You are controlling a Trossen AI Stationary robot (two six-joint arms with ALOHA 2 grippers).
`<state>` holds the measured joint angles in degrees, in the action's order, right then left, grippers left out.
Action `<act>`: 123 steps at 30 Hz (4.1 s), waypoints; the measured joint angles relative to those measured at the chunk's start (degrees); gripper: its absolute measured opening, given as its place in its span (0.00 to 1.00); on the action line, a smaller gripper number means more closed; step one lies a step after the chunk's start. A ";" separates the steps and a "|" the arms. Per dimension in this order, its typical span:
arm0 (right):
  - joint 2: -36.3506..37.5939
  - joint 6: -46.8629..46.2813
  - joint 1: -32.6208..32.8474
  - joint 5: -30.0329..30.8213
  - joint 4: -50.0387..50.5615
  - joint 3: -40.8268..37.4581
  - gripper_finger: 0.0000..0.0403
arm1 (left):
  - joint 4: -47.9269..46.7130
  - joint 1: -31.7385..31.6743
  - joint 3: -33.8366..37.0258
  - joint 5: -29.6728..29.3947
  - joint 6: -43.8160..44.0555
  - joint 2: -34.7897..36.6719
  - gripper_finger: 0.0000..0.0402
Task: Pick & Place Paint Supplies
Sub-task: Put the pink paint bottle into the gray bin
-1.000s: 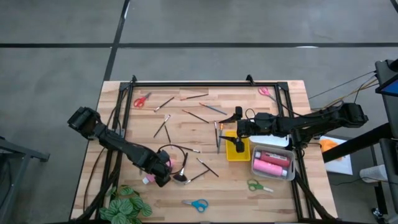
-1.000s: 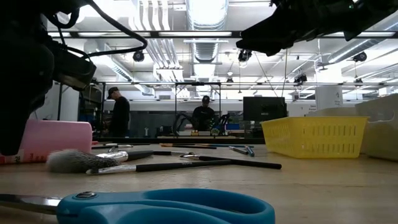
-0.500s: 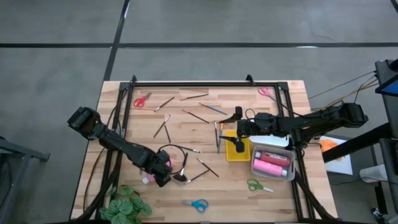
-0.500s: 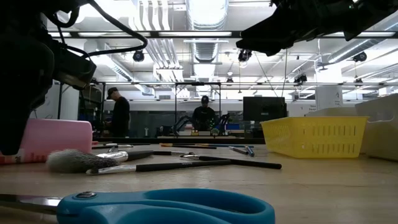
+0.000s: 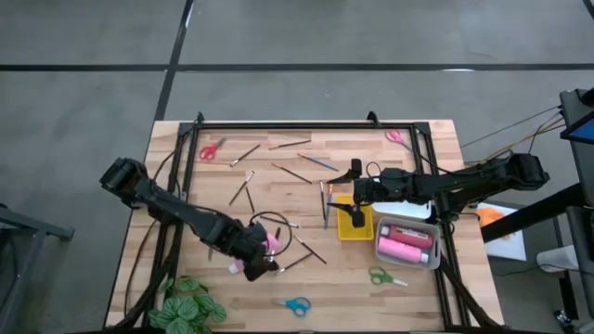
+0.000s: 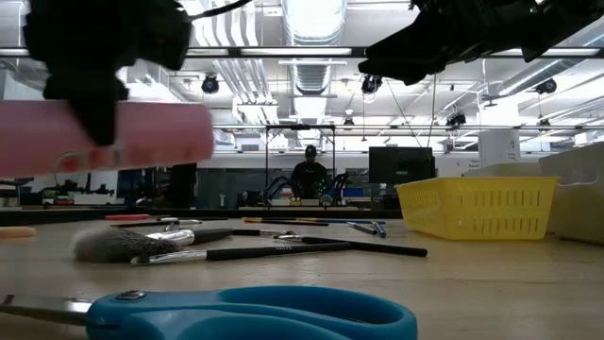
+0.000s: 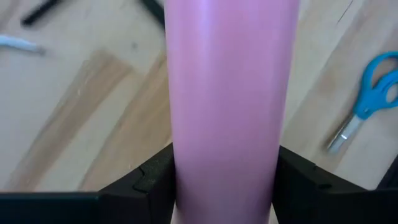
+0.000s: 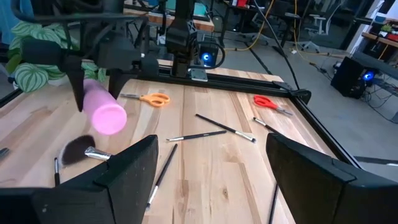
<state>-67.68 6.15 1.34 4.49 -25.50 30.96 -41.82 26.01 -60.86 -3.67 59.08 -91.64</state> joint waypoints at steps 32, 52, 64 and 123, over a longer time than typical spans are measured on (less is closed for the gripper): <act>0.00 0.01 0.02 0.00 0.15 0.00 0.74 | -3.97 -7.24 -36.58 -1.28 -33.38 -27.09 0.50; 0.00 0.01 0.02 0.01 1.10 0.00 0.74 | -0.39 -5.83 -48.60 -0.43 -35.01 -37.68 0.50; 0.00 -0.05 0.01 0.00 1.35 0.00 0.74 | 10.39 -5.19 -44.46 -1.24 -35.27 -38.77 0.50; 0.00 -0.01 0.00 0.00 1.62 0.00 0.74 | 22.51 -5.57 -36.26 -2.79 -36.77 -36.97 0.75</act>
<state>-67.68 6.14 1.34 4.49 -23.88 30.96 -19.30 20.43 -97.12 -6.46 22.31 -128.61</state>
